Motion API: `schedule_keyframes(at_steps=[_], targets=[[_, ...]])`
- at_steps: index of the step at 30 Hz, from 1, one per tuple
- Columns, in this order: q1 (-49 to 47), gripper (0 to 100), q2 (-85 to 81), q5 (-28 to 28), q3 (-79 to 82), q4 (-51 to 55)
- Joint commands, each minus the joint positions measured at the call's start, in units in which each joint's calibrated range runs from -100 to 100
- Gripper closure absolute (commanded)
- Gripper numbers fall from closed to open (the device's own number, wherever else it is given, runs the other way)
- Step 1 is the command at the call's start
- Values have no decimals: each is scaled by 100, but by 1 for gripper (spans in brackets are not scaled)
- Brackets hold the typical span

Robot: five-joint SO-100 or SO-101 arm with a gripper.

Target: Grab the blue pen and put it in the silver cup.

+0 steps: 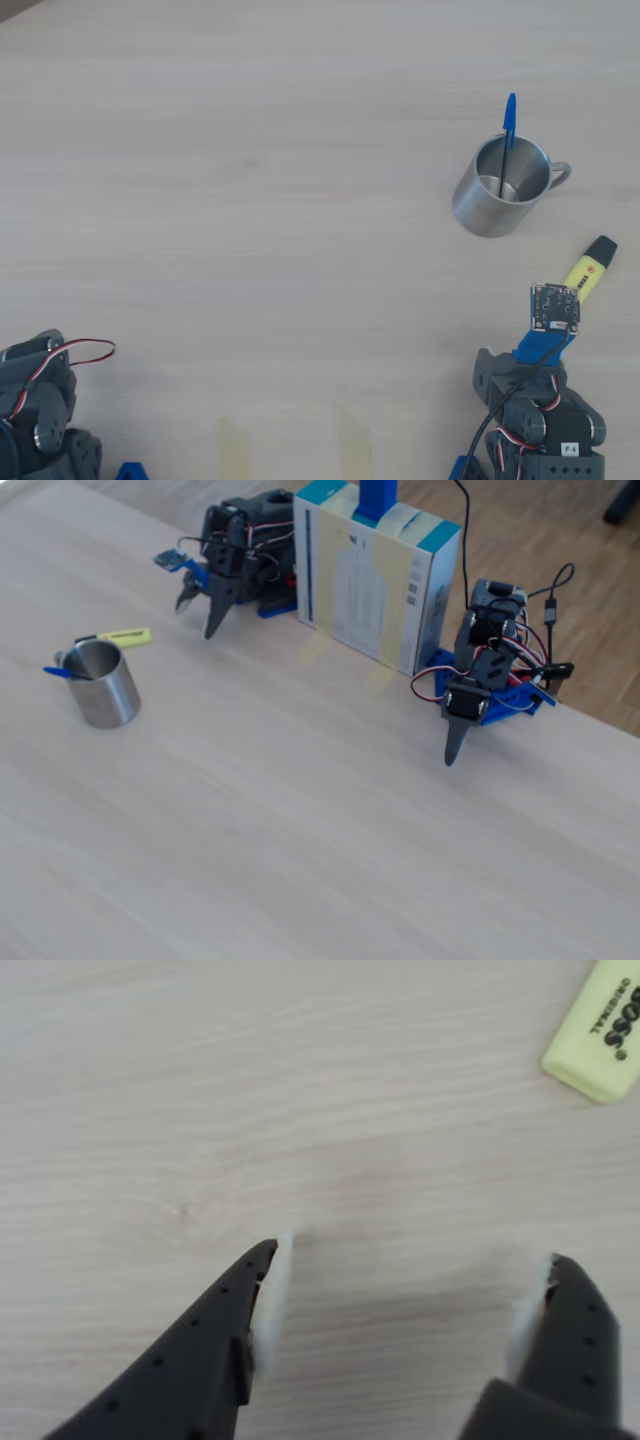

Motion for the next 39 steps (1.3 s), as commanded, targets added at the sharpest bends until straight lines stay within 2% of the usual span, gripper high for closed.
schedule_keyframes(at_steps=[1,7,14,39], targets=[[47,76,8,60,36,135],[47,90,8,66,36,135],[55,98,8,60,36,135],[81,98,32,29,36,135]])
